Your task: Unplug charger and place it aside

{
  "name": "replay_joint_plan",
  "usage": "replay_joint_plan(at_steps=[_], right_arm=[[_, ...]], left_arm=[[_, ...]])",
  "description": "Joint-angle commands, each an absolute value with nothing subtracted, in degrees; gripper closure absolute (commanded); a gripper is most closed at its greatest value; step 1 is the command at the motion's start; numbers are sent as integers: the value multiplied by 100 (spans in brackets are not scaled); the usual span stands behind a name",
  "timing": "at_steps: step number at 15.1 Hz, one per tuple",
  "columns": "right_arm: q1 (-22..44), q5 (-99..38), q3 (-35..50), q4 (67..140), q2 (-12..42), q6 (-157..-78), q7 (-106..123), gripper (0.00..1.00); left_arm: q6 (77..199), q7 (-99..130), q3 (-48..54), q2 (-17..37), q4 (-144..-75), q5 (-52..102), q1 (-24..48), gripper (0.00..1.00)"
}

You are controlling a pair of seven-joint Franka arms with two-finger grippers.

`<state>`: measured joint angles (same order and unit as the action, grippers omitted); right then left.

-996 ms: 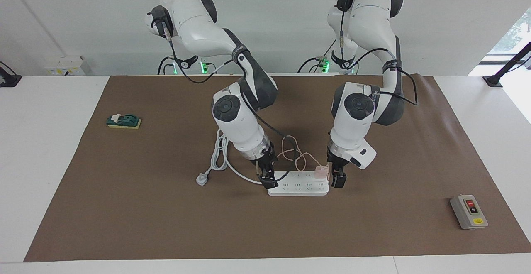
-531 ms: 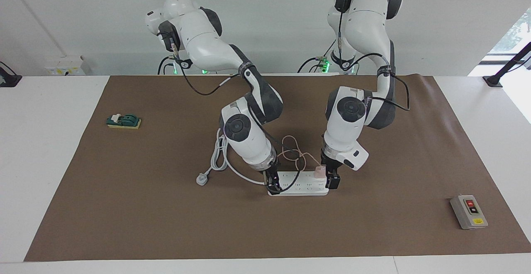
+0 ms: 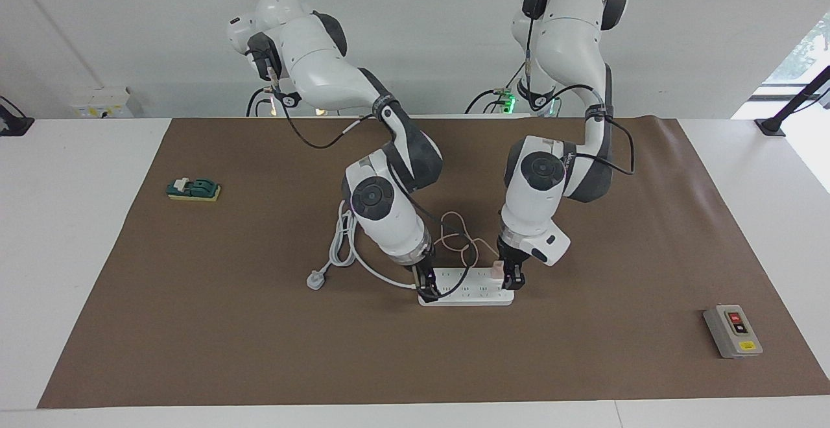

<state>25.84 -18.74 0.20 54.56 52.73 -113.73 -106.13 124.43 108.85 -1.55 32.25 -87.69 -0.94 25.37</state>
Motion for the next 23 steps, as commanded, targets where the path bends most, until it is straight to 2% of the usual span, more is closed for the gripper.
replay_joint_plan(at_steps=[1, 2, 3, 15, 23], right_arm=[[2575, -1810, 35, 5414, 5370, -11487, -10512, 0], [2575, -1811, 44, 5414, 5370, -11496, -10512, 0], [2584, -1811, 44, 5414, 5388, -11505, -10512, 0], [2593, -1846, 70, 5774, 5449, -12181, -10459, 0], [2671, -2082, 70, 5810, 5432, -12191, -10459, 0]], left_arm=[[12639, 10942, -246, 3164, -8886, -79, 2628, 79], [12630, 10942, -246, 3155, -8894, -97, 2628, 93], [12647, 10934, -237, 3147, -8895, -105, 2628, 100], [12612, 10890, -237, 3155, -8868, -105, 2593, 100], [12621, 10881, -237, 3155, -8851, -105, 2593, 100]])
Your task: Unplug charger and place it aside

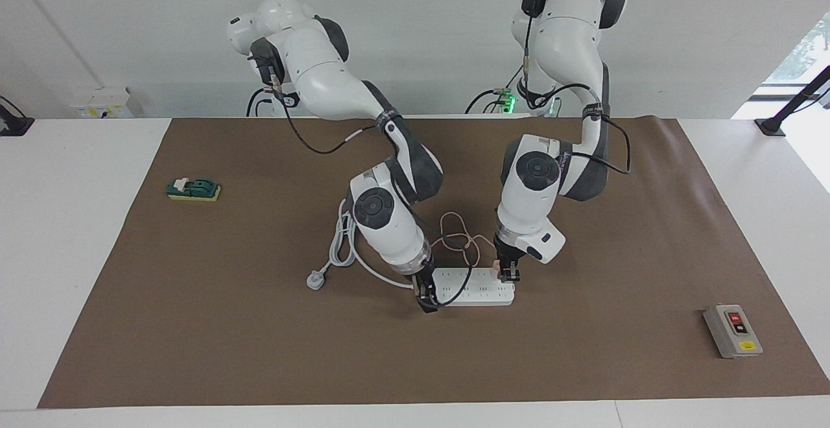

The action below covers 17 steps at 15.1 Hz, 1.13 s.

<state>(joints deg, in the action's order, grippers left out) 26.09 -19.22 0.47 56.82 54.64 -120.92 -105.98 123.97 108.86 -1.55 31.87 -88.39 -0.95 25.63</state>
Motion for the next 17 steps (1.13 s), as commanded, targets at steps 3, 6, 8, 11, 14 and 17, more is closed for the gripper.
replay_joint_plan(at_steps=[3, 6, 8, 11, 14, 17], right_arm=[[2689, -2118, 79, 5810, 5423, -12216, -10468, 0], [2689, -2153, 79, 5818, 5423, -12208, -10468, 0], [2689, -2285, 70, 5818, 5397, -12112, -10485, 0], [2698, -2311, 79, 5810, 5370, -12032, -10521, 0], [2733, -2364, 79, 5827, 5370, -12059, -10521, 0], [2777, -2347, 70, 6029, 5317, -12164, -10468, 0]], left_arm=[[12630, 10881, -237, 3155, -8851, -105, 2593, 100], [12656, 10881, -237, 3155, -8851, -105, 2584, 100], [12656, 10881, -237, 3155, -8851, -114, 2575, 100], [12648, 10872, -237, 3155, -8851, -114, 2575, 100], [12656, 10863, -237, 3155, -8851, -114, 2575, 100], [12656, 10854, -237, 3155, -8851, -114, 2575, 100]])
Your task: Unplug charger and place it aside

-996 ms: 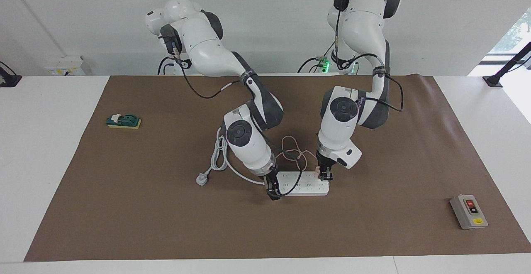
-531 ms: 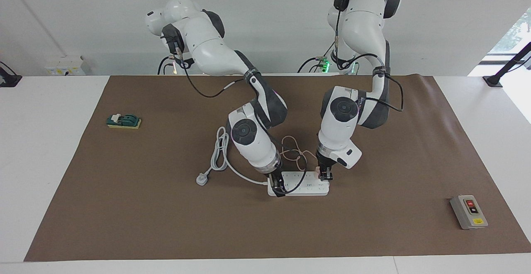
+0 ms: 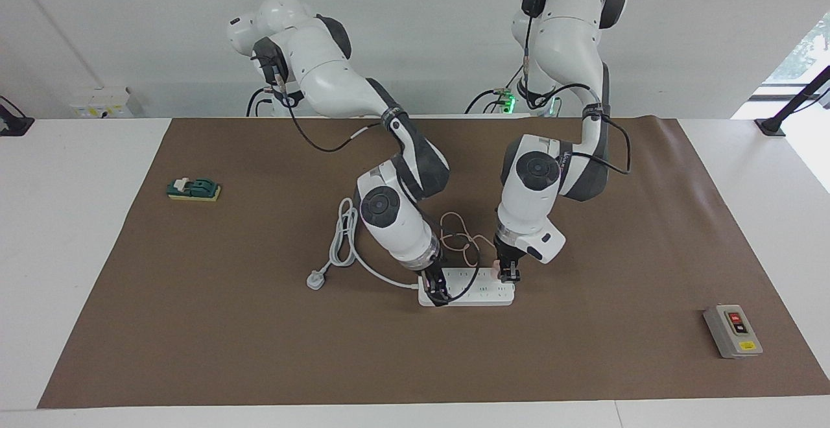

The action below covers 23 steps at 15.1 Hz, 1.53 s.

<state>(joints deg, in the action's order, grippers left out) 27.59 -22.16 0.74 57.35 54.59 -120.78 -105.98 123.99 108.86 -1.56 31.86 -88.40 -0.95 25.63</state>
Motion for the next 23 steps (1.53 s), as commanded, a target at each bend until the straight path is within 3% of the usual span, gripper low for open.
replay_joint_plan(at_steps=[1, 23], right_arm=[[2777, -2338, 70, 6038, 5317, -12164, -10459, 0], [2628, -2294, 53, 6082, 5344, -12524, -9879, 0]], left_arm=[[12656, 10854, -237, 3155, -8851, -114, 2566, 100], [12656, 10854, -229, 3155, -8851, -105, 2584, 100]])
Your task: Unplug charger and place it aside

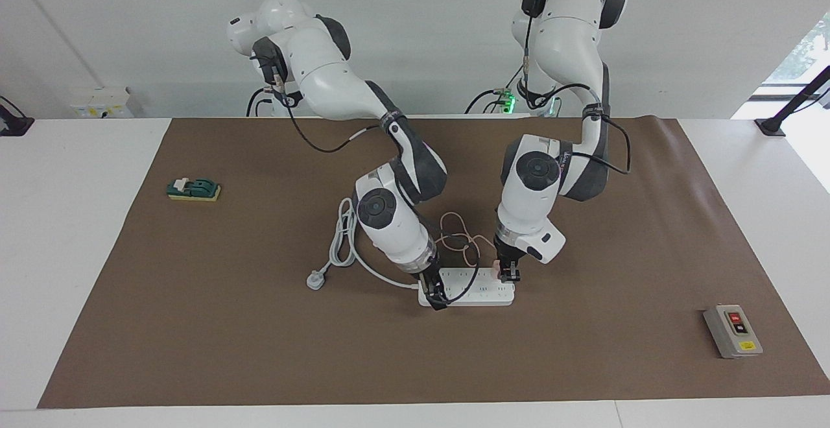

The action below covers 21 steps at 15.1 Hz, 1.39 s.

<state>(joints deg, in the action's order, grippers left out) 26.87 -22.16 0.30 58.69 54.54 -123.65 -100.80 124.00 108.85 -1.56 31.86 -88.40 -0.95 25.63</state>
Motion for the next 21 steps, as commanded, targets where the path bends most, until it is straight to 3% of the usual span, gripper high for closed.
replay_joint_plan(at_steps=[1, 14, 16, 20, 21], right_arm=[[2628, -2303, 61, 6082, 5344, -12533, -9879, 0], [2549, -2355, 53, 6530, 5326, -12973, -9747, 1], [2540, -2355, 53, 6522, 5317, -12903, -9747, 13], [2531, -2373, 70, 6530, 5265, -12858, -9747, 51], [2540, -2373, 70, 6548, 5265, -12867, -9738, 55]], left_arm=[[12656, 10854, -237, 3155, -8851, -105, 2584, 100], [12656, 10854, -229, 3155, -8842, -105, 2575, 100], [12665, 10854, -229, 3155, -8842, -105, 2575, 100], [12665, 10854, -229, 3155, -8842, -105, 2575, 100], [12665, 10854, -229, 3155, -8842, -105, 2575, 100]])
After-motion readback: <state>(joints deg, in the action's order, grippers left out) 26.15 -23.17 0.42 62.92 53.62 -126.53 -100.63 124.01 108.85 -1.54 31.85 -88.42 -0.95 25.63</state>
